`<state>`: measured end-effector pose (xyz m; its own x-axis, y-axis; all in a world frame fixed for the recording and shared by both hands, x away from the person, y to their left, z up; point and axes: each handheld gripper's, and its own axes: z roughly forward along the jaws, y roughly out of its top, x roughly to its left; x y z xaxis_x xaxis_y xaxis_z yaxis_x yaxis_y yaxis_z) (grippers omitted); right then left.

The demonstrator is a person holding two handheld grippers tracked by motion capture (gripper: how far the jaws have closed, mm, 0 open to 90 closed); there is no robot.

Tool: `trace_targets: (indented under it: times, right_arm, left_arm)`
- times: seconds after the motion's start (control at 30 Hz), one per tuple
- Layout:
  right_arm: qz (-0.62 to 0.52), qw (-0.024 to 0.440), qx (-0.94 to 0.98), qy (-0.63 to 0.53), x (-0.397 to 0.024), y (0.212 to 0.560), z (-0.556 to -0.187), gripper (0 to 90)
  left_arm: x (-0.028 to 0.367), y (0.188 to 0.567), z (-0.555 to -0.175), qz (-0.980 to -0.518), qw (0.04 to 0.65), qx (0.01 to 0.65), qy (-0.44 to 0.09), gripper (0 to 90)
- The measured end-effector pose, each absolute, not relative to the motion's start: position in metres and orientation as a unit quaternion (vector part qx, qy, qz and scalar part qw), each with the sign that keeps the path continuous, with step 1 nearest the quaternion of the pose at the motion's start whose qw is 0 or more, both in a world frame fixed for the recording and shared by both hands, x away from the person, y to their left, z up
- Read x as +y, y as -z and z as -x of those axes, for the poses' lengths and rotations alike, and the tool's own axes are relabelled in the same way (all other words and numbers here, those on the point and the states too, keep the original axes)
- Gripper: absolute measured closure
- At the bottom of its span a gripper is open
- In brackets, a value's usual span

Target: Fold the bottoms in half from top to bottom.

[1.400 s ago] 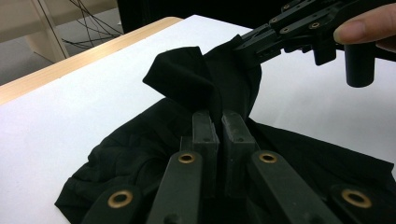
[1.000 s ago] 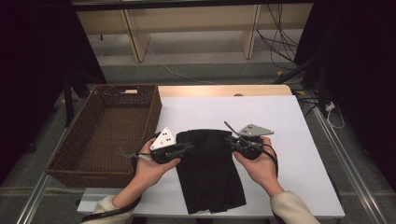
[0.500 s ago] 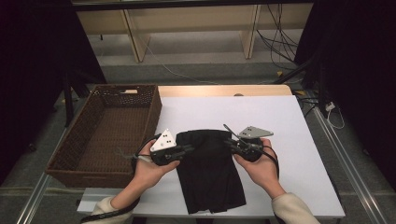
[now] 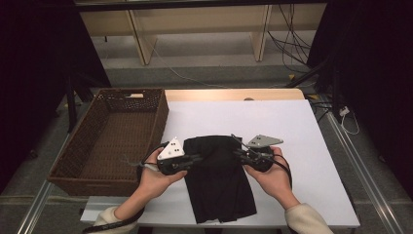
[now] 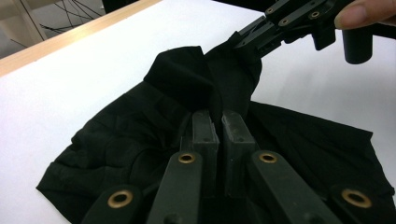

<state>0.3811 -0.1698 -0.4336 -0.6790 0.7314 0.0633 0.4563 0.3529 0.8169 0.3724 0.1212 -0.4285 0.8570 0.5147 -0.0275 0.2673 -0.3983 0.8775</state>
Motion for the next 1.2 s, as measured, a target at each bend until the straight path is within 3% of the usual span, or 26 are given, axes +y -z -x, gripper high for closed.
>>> trace_targets:
  times: [1.2]
  right_arm:
    - [-0.323,0.094,0.869,-0.362,-0.173,0.452,-0.362,84.1]
  left_arm:
    - [0.118,0.449,-0.364,-0.878,0.435,0.192,-0.056,84.6]
